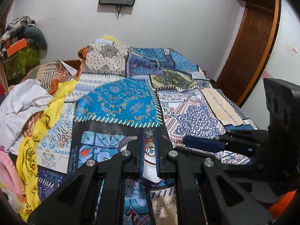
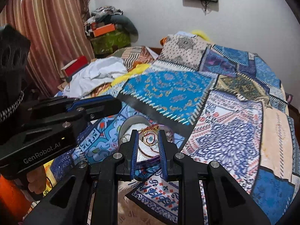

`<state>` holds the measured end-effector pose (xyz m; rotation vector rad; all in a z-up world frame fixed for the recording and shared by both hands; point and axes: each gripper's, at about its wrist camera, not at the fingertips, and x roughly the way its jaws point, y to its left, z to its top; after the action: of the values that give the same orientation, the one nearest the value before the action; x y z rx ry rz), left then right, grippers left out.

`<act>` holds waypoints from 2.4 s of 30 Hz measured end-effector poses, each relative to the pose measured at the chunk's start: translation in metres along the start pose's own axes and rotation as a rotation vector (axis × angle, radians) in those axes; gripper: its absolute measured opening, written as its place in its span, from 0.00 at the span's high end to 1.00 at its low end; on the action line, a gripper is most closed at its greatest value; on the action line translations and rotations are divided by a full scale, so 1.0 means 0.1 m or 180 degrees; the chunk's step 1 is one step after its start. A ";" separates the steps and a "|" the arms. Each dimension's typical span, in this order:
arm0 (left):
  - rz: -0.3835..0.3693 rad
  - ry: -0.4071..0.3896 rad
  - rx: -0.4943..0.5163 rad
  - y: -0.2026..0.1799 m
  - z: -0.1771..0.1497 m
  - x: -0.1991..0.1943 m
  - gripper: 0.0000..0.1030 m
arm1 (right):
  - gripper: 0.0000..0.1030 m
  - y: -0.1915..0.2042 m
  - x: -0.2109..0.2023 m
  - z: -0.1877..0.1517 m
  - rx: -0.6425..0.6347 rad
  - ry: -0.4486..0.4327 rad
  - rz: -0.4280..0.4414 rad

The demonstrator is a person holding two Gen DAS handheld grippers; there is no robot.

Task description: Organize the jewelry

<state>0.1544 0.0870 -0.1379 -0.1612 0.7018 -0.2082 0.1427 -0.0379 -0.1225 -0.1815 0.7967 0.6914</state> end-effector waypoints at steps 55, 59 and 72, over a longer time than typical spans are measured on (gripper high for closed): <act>0.0832 -0.2043 0.0286 -1.09 -0.20 -2.68 0.17 | 0.41 0.68 -2.56 -0.12 -0.0071 -0.2117 -0.0705; 0.0929 -0.2172 0.0246 -1.11 -0.31 -2.80 0.01 | 0.15 0.77 -2.66 -0.22 0.0012 -0.2323 -0.0843; 0.0976 -0.2092 0.0189 -1.17 -0.45 -2.81 0.01 | 0.00 0.87 -2.63 -0.36 -0.0002 -0.2409 -0.0987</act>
<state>-0.0999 0.0385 0.0284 -0.0556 0.0601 0.1197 -0.0636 -0.1176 0.0482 -0.0315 0.0375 0.4119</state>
